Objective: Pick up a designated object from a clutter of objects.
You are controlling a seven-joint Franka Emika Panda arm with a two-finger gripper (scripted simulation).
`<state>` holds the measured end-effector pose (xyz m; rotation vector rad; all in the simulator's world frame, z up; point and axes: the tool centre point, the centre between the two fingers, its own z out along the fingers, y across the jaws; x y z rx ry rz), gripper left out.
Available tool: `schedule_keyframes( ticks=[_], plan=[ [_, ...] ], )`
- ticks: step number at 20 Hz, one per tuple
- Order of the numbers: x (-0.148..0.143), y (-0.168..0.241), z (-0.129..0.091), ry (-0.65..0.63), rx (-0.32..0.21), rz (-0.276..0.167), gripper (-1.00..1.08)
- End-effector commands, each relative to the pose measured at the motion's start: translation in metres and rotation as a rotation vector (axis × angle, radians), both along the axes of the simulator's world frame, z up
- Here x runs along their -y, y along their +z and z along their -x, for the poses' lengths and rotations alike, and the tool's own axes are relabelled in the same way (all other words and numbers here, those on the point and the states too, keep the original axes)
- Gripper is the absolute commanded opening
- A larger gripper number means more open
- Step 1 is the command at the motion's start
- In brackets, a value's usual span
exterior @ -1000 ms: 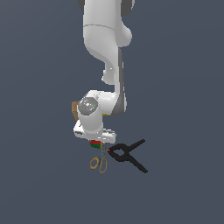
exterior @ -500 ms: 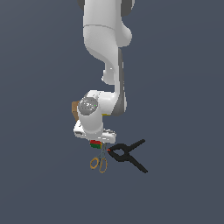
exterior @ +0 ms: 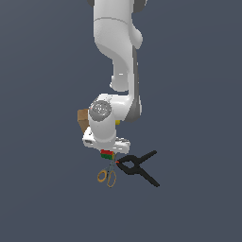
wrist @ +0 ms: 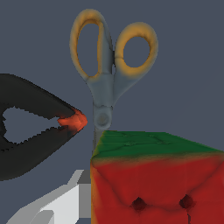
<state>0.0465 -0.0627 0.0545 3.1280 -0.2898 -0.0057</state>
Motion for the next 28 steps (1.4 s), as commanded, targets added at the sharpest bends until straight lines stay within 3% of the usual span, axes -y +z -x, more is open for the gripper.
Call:
schedule_keyframes(
  ticks=[1,28],
  plan=[
    [-0.013,0.015,-0.003,0.001,0.003,0.000,-1.00],
    [-0.225,0.252,-0.047,0.000,0.004,0.002,-1.00]
  ],
)
